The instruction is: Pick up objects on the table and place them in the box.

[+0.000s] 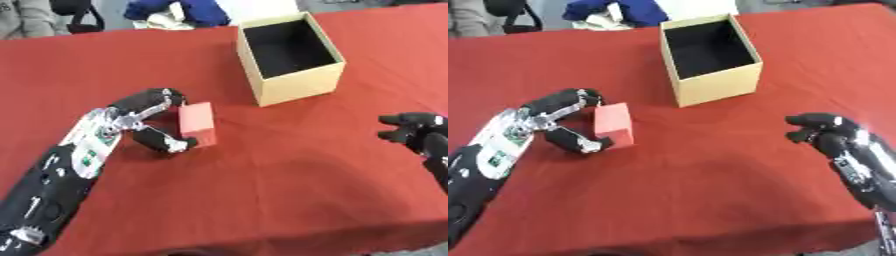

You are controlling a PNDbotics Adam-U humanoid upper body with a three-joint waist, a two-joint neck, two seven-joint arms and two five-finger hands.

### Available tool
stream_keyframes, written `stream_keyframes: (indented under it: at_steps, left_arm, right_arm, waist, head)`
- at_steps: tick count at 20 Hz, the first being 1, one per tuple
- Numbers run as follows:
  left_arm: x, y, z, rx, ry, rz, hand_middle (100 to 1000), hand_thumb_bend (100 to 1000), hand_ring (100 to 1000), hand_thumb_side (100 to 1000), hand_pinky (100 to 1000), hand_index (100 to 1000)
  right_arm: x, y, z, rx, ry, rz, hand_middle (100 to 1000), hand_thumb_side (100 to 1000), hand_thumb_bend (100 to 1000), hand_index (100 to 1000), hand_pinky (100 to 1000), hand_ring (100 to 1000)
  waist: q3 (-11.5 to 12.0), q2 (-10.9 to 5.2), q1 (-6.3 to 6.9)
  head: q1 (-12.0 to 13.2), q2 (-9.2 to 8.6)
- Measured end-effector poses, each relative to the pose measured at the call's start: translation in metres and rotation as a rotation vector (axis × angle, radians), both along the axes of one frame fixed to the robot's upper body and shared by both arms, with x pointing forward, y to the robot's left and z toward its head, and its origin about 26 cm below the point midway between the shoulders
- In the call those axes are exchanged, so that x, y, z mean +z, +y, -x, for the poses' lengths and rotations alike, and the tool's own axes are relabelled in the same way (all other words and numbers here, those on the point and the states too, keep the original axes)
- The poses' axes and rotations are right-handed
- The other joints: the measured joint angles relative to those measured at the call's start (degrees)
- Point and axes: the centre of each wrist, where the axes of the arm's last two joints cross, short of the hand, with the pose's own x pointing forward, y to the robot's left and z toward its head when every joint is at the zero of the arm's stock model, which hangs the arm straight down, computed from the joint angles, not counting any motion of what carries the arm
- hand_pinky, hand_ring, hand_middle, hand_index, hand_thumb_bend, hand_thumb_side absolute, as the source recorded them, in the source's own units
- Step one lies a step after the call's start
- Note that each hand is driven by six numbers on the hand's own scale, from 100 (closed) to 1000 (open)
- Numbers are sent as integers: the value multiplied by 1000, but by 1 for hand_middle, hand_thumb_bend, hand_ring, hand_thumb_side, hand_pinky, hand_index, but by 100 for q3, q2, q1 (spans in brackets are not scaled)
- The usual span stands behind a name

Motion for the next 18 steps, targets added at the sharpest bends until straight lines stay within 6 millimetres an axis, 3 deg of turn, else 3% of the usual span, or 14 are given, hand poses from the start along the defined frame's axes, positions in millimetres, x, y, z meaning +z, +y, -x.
stream_keyframes:
  at_steps: [5,10,18]
  left_arm:
    - [19,-4,5,-29,-46,59,617,285,738,469,1000,640]
    - [54,-4,2,-54,-117,114,620,298,737,420,1000,643]
    - [107,-11,-24,-64,-205,150,626,311,731,388,1000,654]
  right_arm:
    - [-2,-1,1,-1,5,2,580,553,100,822,845,914]
    - [-3,0,1,4,10,5,580,553,100,823,845,914]
    - [-1,8,0,49,13,19,580,553,100,823,846,915]
  waist:
    - [5,0,5]
    - [-15,-6,30]
    - [-272,-6,36]
  head:
    - [-7,0]
    - [-12,0]
    - [78,0]
